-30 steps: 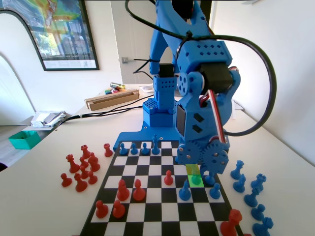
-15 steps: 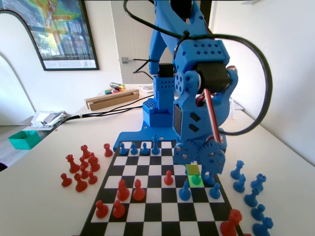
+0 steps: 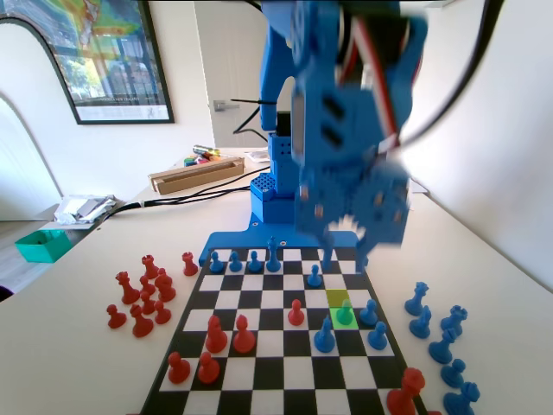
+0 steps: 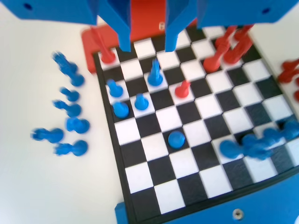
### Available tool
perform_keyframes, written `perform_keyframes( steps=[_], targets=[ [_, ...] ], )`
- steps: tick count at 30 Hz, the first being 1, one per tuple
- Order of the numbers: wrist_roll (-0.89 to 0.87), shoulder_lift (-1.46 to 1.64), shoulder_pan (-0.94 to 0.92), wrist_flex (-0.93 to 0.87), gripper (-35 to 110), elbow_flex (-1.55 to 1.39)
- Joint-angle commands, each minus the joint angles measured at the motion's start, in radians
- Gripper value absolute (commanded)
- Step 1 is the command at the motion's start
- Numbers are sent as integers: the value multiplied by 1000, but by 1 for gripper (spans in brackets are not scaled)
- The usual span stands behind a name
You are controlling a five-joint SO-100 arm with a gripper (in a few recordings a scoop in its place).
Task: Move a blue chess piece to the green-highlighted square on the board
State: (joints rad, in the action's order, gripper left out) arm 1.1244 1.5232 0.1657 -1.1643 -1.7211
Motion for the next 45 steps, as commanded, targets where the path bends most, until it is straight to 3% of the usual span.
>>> perform_keyframes(
  steps=[1,13,24,30,37,45],
  targets=[
    [84,215,-2,-183,4,138],
    [440,601,-5,-548,1,173],
    [604,904,-55,-673,1,-77],
    [658,1054,-89,-669,1,-216],
    [652,1213,-107,-526,1,-433],
    [644,1302,-129,-460,1,-454]
  ],
)
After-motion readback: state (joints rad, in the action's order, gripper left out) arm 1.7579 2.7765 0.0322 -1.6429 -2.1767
